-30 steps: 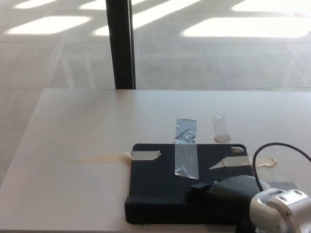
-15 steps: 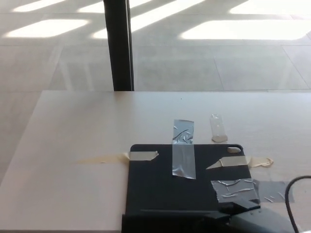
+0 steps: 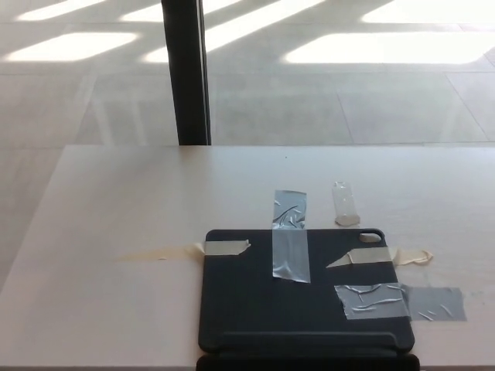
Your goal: The robot uses its right hand to open a folded tablet cover kept in the middle of the desk
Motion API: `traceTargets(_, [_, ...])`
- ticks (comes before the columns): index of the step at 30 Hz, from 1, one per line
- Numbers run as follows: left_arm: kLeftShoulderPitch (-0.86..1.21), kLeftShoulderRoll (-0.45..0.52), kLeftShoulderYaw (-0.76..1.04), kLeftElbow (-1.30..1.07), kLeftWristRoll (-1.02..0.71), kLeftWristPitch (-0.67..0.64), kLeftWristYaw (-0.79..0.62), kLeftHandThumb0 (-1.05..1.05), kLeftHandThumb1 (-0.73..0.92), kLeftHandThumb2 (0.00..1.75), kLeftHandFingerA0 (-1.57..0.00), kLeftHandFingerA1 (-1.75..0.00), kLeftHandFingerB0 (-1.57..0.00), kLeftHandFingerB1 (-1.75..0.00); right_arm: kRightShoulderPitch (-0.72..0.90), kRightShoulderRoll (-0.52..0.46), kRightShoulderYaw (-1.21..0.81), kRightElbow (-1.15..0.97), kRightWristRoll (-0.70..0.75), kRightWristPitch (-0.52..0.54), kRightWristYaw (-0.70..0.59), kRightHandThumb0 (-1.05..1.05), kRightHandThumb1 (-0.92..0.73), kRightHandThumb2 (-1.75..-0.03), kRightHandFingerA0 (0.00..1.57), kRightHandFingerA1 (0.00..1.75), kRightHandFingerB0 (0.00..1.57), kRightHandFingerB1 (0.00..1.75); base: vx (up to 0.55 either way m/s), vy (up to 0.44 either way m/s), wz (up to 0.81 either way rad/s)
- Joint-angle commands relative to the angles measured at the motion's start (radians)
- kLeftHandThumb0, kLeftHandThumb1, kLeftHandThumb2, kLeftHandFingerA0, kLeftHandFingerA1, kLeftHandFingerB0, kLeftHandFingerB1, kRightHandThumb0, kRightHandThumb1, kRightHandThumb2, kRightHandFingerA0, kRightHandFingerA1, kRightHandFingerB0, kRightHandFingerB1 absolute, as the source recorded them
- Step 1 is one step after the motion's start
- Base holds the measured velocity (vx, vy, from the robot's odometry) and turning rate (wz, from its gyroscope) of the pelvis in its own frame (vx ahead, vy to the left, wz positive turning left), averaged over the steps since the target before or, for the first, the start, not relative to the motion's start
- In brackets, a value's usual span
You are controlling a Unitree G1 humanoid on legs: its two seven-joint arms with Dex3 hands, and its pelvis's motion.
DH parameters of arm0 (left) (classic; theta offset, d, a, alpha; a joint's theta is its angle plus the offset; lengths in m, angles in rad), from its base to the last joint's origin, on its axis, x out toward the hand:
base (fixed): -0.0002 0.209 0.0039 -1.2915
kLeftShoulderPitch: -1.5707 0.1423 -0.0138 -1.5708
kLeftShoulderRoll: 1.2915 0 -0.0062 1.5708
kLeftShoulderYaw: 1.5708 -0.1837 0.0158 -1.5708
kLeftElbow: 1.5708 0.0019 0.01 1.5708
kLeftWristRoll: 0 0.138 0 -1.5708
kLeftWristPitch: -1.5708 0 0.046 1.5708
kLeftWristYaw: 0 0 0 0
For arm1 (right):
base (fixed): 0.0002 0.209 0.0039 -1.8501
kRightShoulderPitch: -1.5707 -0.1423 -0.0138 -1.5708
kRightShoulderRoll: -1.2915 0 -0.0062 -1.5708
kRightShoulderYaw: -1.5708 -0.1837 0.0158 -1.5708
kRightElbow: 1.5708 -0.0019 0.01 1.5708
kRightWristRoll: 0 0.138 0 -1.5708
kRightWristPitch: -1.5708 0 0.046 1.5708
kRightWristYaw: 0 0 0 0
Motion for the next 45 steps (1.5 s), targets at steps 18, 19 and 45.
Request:
traceTargets(18, [0.026,0.03,-0.01,0.005,-0.016,-0.021,-0.011,-0.44,0.35,0.51,-1.16,-0.77,-0.95,-0.71,-0.2,0.212,-0.793,-0.109,0.448,0.083,0.029,-0.65,-0.56,-0.58,0.45,0.45,0.34,0.32,0.0,0.0,0.0])
traceTargets(19, [0.029,0.028,-0.01,0.006,-0.015,-0.033,-0.011,-0.48,0.34,0.52,-1.2,-0.77,-0.98,-0.72,-0.265,0.203,-0.876,-0.07,0.486,0.086,0.027,-0.64,-0.55,-0.58,0.47,0.45,0.36,0.34,0.0,0.0,0.0])
traceTargets(45, [0.036,0.022,0.009,0.024,-0.033,-0.018,-0.009,-0.42,0.36,0.52,-1.13,-0.79,-0.95,-0.73,-0.244,0.111,-1.883,0.983,0.593,-0.129,-0.415,-0.67,-0.58,-0.58,1.1,1.56,0.38,0.44,0.0,0.0,0.0])
